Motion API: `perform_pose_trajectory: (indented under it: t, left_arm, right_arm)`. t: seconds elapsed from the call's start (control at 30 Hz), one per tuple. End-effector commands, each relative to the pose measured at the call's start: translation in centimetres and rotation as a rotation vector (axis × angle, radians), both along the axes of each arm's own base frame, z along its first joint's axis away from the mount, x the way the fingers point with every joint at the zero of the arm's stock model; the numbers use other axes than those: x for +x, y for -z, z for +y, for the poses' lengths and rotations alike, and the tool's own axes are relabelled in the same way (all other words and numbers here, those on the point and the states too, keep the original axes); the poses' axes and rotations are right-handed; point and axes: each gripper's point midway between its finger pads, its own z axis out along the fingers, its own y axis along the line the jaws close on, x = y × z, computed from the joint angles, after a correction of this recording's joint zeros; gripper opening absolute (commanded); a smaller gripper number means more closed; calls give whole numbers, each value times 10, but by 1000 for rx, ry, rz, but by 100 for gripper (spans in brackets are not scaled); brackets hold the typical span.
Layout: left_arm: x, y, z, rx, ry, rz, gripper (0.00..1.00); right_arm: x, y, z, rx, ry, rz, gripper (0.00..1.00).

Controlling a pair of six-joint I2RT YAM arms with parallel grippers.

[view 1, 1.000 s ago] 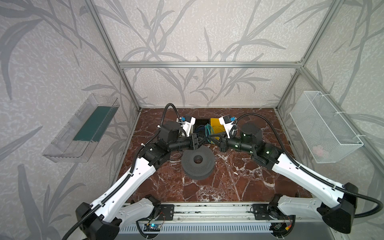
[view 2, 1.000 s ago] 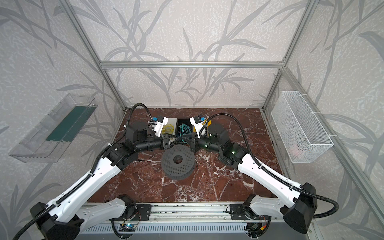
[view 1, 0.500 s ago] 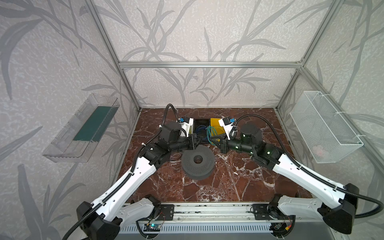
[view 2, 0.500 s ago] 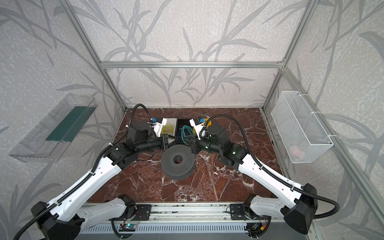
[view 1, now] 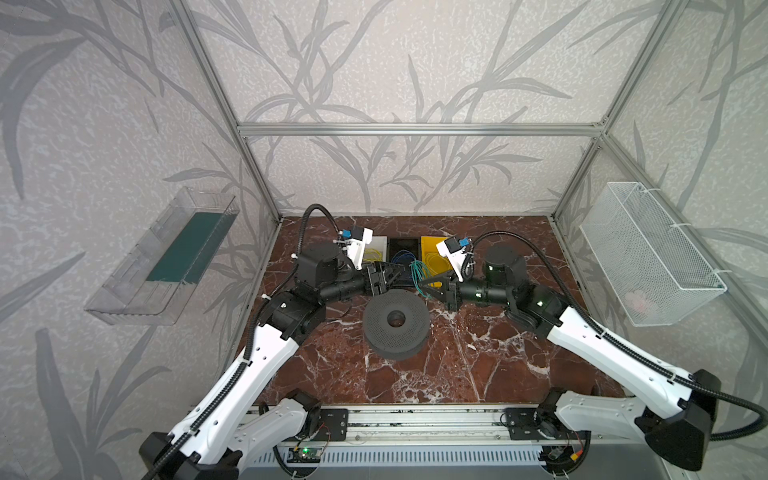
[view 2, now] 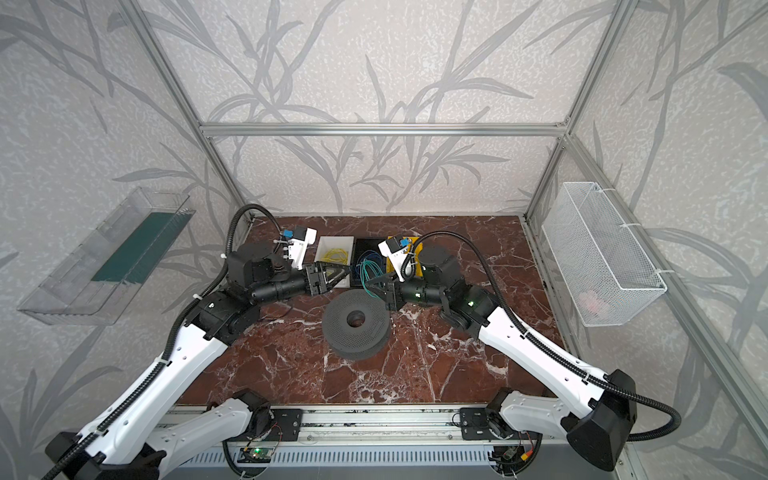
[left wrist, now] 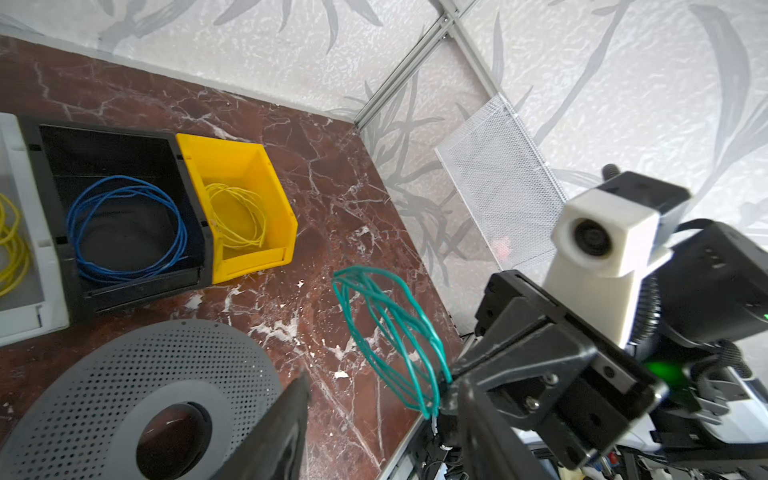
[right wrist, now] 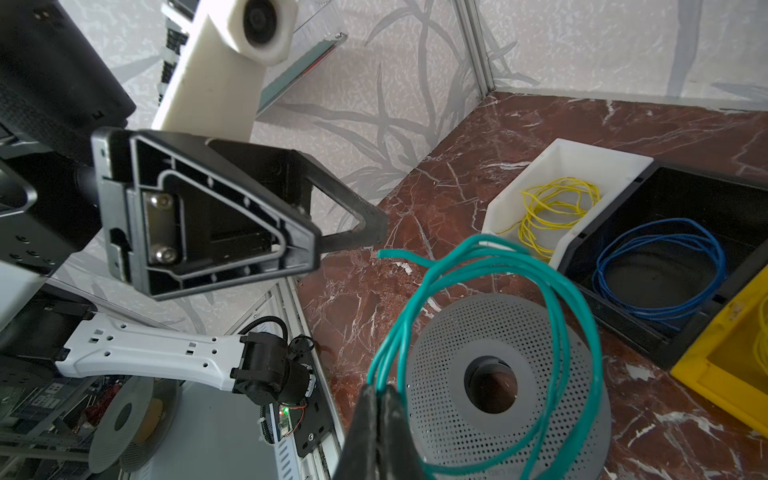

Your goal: Wrap the cables

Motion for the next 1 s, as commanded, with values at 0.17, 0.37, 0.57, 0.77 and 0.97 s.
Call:
perform_pose_trajectory:
  t: [0.17, 0.37, 0.57, 0.77, 0.97]
  left_arm:
    - [7, -11, -10, 50, 32, -91, 56]
    - [18, -11, -15, 58, 27, -79, 49]
    - [30, 2, -7, 134, -38, -68, 31]
    - [31, 12, -3, 175, -46, -48, 21]
    - [27, 14, 3, 191, -64, -73, 16]
  right_arm:
    - [-11, -21, 12, 83, -89, 16, 0]
    - [-17, -17, 16, 62, -118, 19, 0]
    - [-17, -15, 16, 59, -112, 14, 0]
    - [-15, -14, 15, 48, -100, 9, 0]
    - [-9, -12, 13, 31, -70, 6, 0]
